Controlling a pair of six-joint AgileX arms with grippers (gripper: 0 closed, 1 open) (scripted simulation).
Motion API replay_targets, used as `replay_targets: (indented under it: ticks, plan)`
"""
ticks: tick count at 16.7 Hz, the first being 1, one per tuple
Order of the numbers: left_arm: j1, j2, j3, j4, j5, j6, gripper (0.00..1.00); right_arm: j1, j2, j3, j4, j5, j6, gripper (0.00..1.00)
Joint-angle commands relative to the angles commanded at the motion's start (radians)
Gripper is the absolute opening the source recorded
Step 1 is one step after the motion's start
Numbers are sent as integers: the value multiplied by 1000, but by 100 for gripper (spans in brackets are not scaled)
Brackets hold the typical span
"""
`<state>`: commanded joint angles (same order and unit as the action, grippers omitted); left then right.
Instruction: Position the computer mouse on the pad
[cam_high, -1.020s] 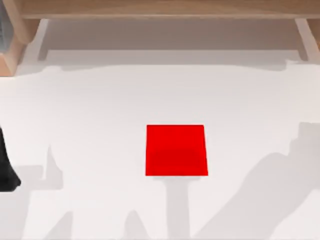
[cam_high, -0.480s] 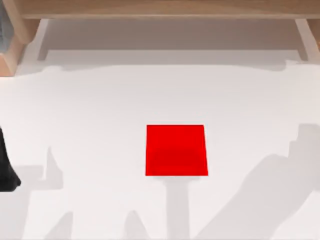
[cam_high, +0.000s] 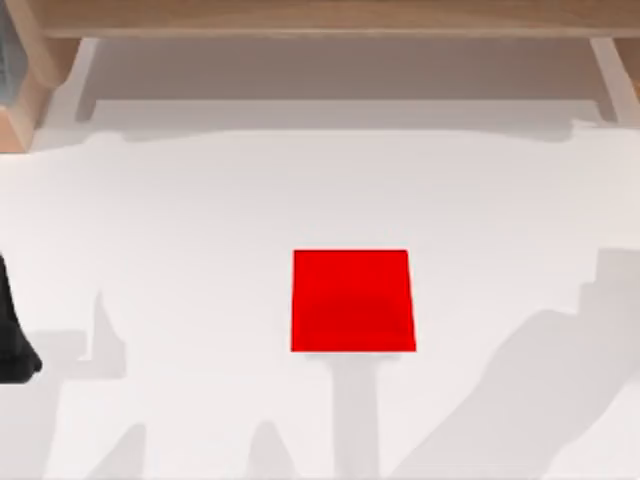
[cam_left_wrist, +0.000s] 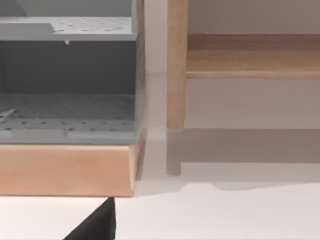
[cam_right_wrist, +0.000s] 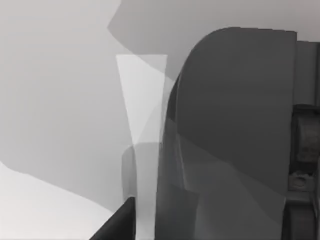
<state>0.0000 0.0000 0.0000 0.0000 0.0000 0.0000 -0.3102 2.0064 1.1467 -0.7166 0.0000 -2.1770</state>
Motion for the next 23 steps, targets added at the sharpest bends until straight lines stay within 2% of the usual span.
replay_targets:
  ticks: [2, 3, 10, 11, 15, 23]
  plan:
    - [0, 0, 0, 0, 0, 0, 100, 0, 0, 0, 0, 0, 0, 2]
    - [0, 0, 0, 0, 0, 0, 100, 0, 0, 0, 0, 0, 0, 0]
    - [0, 0, 0, 0, 0, 0, 100, 0, 0, 0, 0, 0, 0, 0]
    - [0, 0, 0, 0, 0, 0, 100, 3, -60, 10, -48, 27, 26, 0]
    - [0, 0, 0, 0, 0, 0, 100, 4, -83, 59, -116, 27, 21, 0]
    - [0, 0, 0, 0, 0, 0, 100, 1, -187, 245, -415, 26, 21, 0]
